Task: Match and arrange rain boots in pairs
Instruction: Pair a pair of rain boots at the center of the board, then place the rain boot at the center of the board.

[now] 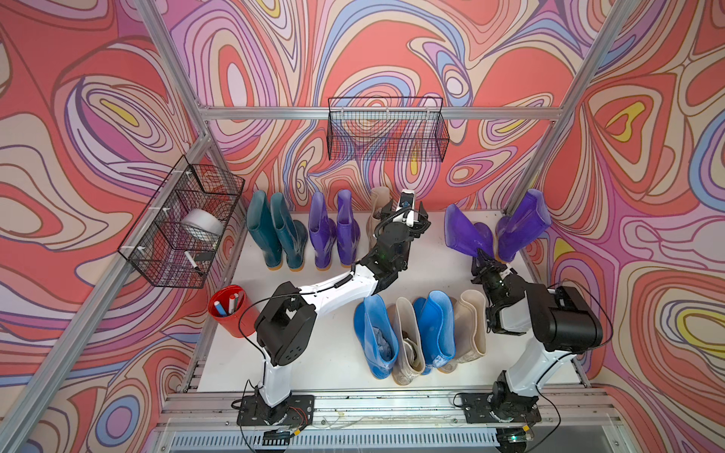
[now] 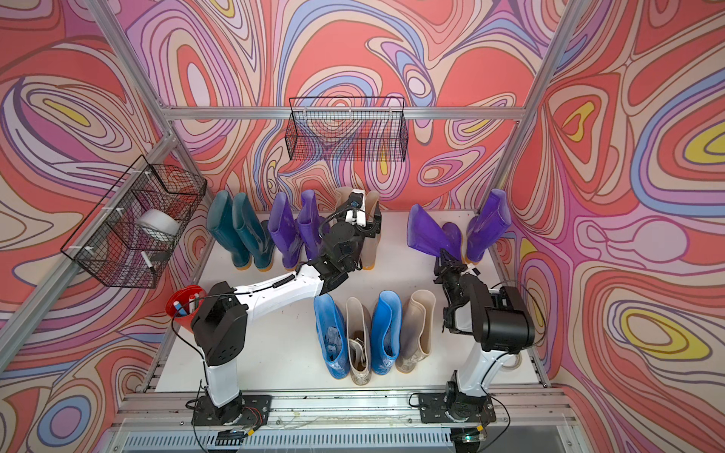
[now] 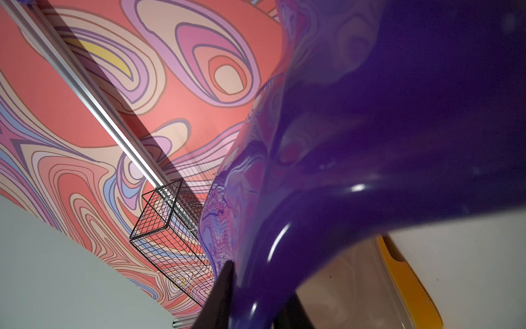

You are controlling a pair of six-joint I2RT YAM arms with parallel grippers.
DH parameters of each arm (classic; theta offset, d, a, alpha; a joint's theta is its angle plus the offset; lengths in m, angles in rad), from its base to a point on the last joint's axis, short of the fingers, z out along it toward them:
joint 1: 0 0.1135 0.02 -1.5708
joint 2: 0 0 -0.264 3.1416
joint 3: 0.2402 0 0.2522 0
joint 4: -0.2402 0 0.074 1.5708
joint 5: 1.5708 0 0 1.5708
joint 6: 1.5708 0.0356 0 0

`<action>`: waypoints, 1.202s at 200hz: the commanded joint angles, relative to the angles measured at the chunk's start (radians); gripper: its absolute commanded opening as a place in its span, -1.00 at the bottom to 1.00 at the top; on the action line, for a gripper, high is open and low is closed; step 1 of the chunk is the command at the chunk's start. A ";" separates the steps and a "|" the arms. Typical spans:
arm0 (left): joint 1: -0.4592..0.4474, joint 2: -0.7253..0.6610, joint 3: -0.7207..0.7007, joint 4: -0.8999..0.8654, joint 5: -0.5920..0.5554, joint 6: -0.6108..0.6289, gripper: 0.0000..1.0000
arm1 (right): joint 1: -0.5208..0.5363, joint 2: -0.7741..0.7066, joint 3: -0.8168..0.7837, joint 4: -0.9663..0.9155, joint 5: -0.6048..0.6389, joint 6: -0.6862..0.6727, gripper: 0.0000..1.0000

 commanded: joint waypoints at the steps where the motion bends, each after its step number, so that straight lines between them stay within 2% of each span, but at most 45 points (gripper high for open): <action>1: -0.003 -0.040 0.136 -0.335 0.062 -0.024 0.59 | -0.005 -0.015 0.020 0.064 -0.011 0.014 -0.51; 56: 0.001 0.014 0.537 -1.064 0.119 -0.111 0.58 | -0.006 -0.015 0.023 0.065 -0.025 0.022 -0.51; 101: 0.005 0.119 0.844 -1.396 0.254 -0.138 0.56 | -0.006 -0.021 0.032 0.064 -0.040 0.026 -0.52; 123: 0.006 0.133 0.909 -1.432 0.366 -0.168 0.58 | -0.006 -0.034 0.054 0.065 -0.055 0.028 -0.54; 154: 0.012 0.133 0.918 -1.414 0.535 -0.243 0.62 | -0.005 -0.051 0.094 0.065 -0.080 0.039 -0.57; 200: 0.013 0.175 0.919 -1.346 0.691 -0.364 0.64 | -0.006 -0.081 0.138 0.064 -0.118 0.043 -0.60; 240: 0.021 0.265 0.975 -1.294 0.762 -0.460 0.67 | -0.005 -0.093 0.148 0.065 -0.142 0.024 -0.68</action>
